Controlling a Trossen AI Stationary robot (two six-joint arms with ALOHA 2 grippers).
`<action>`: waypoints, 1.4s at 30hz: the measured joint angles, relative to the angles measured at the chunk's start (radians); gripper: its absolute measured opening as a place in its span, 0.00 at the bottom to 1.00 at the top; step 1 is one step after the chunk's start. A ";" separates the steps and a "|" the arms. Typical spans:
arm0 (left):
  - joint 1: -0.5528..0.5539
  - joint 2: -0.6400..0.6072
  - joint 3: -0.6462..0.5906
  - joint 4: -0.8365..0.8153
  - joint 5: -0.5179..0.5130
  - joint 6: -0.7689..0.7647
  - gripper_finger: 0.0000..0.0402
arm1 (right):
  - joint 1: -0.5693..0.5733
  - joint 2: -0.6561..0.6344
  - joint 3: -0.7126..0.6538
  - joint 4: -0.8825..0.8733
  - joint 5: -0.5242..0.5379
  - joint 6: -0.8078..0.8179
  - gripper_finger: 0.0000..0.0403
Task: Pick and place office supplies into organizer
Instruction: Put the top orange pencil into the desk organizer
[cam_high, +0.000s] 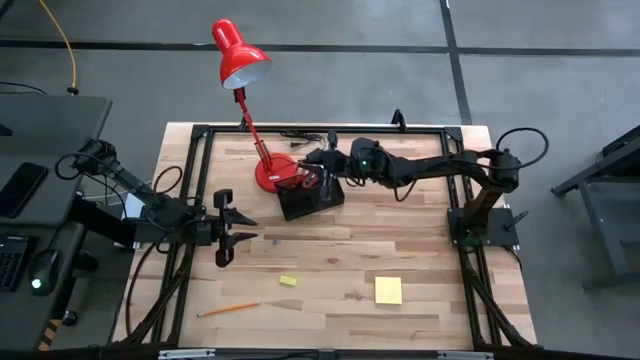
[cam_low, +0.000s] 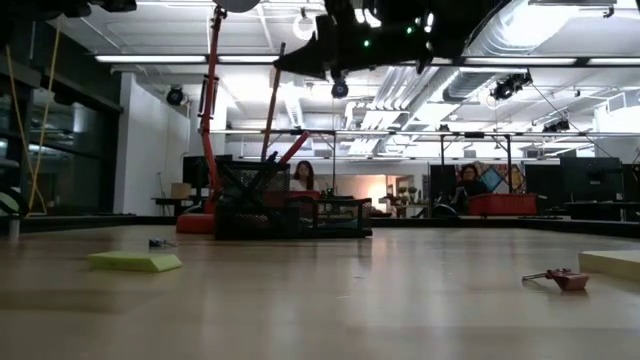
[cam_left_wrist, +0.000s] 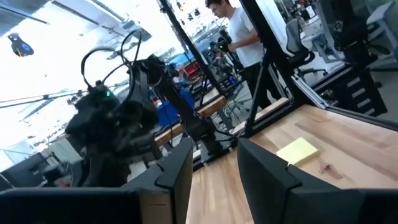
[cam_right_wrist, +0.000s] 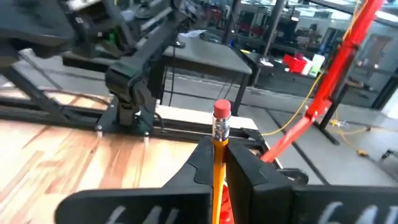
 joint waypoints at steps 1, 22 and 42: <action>0.000 0.000 0.000 0.002 0.000 0.001 0.29 | -0.004 0.011 0.000 0.008 -0.006 0.011 0.00; 0.000 0.001 0.000 -0.048 0.000 -0.059 0.29 | 0.086 0.051 0.100 -0.079 0.060 -0.056 0.00; 0.000 0.001 0.000 -0.042 0.000 -0.051 0.29 | 0.066 0.104 0.101 -0.133 0.004 0.047 0.00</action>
